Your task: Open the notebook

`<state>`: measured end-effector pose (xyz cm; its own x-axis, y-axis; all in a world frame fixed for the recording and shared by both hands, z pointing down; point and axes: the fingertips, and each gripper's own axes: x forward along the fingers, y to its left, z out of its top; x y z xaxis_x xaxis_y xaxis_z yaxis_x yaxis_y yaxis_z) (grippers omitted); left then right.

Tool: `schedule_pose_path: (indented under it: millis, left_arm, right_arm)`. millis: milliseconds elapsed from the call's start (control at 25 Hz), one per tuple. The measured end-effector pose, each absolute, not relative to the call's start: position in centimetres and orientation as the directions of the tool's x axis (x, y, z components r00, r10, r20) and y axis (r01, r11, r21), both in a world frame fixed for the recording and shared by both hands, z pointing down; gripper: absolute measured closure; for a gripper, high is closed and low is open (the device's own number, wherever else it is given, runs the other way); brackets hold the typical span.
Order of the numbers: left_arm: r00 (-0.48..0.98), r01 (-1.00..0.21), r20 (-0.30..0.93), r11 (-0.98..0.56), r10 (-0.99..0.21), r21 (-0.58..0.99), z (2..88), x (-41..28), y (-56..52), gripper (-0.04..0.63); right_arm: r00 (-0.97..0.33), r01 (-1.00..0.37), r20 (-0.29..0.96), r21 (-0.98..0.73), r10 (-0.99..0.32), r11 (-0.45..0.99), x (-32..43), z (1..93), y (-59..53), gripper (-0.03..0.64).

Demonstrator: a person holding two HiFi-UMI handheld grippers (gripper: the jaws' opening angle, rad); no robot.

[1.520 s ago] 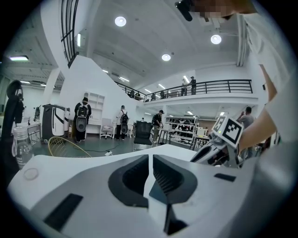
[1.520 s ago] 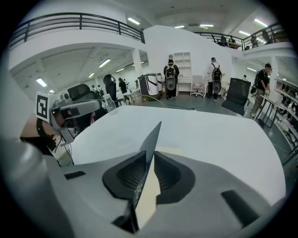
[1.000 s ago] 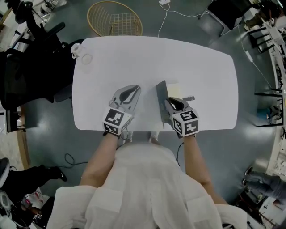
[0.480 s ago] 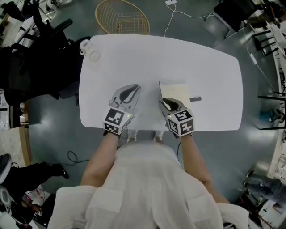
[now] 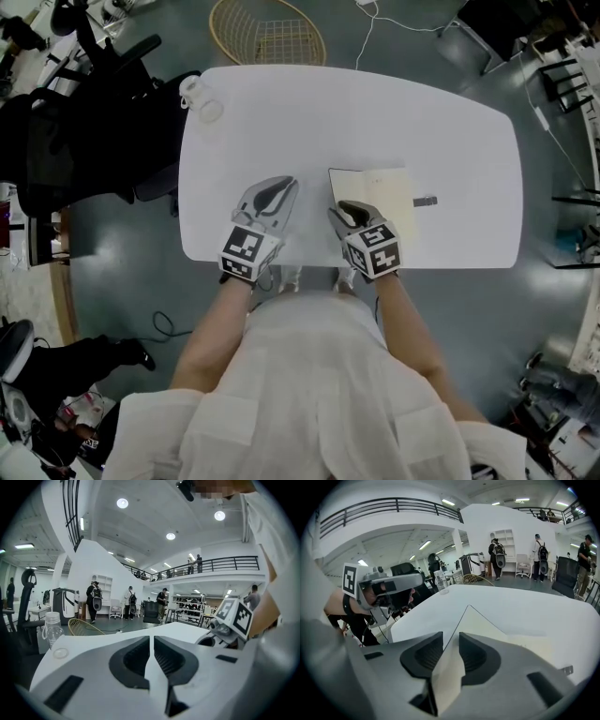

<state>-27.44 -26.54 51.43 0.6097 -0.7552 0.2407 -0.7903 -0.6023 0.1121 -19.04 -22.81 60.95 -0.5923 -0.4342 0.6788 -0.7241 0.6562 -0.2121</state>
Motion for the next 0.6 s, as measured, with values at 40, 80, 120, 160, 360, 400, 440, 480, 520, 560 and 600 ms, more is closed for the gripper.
schedule_pose_path:
  millis: [40,80,120,160,360,400,440,480,520,560,600]
  left_arm:
    - [0.61,-0.79,0.244,-0.603,-0.754,0.111,51.5,-27.7,-26.4,0.577]
    - [0.609,-0.79,0.247,-0.603,-0.754,0.109,51.6,-28.0,-26.3,0.577]
    - [0.608,-0.791,0.249,-0.603,-0.754,0.106,51.7,-28.3,-26.3,0.577]
    - [0.608,-0.791,0.249,-0.603,-0.754,0.103,51.8,-28.6,-26.3,0.577]
    - [0.607,-0.791,0.255,-0.604,-0.753,0.1,52.2,-29.7,-25.9,0.577]
    - [0.607,-0.79,0.258,-0.604,-0.752,0.099,52.3,-29.9,-25.7,0.577]
    - [0.607,-0.79,0.259,-0.605,-0.751,0.096,52.4,-30.1,-25.6,0.577]
    - [0.607,-0.79,0.258,-0.605,-0.752,0.094,52.4,-30.3,-25.6,0.577]
    - [0.606,-0.791,0.257,-0.605,-0.753,0.091,52.4,-30.5,-25.5,0.577]
    - [0.606,-0.791,0.256,-0.606,-0.753,0.089,52.4,-30.7,-25.5,0.577]
    - [0.606,-0.79,0.256,-0.606,-0.753,0.088,52.4,-30.9,-25.5,0.577]
  right_arm:
    - [-0.589,-0.723,0.686,-0.212,-0.426,0.658,-19.4,61.3,-22.7,0.505]
    - [-0.586,-0.721,0.694,-0.212,-0.418,0.66,-19.7,61.8,-22.6,0.51]
    - [-0.582,-0.72,0.701,-0.21,-0.411,0.661,-20.1,62.2,-22.6,0.522]
    - [-0.577,-0.72,0.708,-0.206,-0.407,0.663,-20.4,62.7,-22.6,0.523]
    - [-0.548,-0.728,0.737,-0.187,-0.395,0.66,-21.6,65.1,-22.6,0.532]
    - [-0.544,-0.73,0.742,-0.189,-0.392,0.656,-21.8,65.5,-22.5,0.535]
    - [-0.539,-0.732,0.746,-0.187,-0.39,0.655,-21.9,65.9,-22.5,0.538]
    - [-0.534,-0.735,0.75,-0.184,-0.39,0.653,-22.0,66.2,-22.5,0.548]
    - [-0.527,-0.737,0.755,-0.179,-0.39,0.651,-22.1,66.4,-22.5,0.559]
    - [-0.521,-0.74,0.76,-0.176,-0.389,0.649,-22.1,66.7,-22.6,0.561]
    - [-0.517,-0.742,0.763,-0.174,-0.388,0.647,-22.2,67.0,-22.6,0.563]
